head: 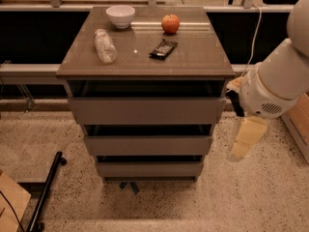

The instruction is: Open middle drawer

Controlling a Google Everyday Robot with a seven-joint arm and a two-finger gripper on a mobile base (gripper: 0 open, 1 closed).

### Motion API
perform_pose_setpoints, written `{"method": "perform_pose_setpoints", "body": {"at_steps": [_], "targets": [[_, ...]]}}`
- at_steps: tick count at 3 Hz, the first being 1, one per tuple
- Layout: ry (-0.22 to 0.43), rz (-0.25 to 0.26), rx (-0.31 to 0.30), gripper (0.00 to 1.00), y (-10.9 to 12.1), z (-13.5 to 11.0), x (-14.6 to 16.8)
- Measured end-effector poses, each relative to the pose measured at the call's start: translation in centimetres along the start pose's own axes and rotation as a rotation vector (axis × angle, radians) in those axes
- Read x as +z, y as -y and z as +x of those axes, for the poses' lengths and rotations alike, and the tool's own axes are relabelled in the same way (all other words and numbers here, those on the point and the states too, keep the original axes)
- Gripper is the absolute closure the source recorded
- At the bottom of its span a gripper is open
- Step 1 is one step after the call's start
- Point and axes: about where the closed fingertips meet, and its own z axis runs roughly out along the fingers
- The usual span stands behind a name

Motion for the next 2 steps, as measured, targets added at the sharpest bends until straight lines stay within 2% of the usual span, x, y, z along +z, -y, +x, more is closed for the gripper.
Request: {"method": "perform_pose_setpoints", "body": {"at_steps": [1, 2], "targets": [[0.002, -0.022, 0.015, 0.00, 1.6, 1.4, 5.4], [0.006, -0.027, 0.019, 0.00, 1.9, 1.6, 6.4]]}}
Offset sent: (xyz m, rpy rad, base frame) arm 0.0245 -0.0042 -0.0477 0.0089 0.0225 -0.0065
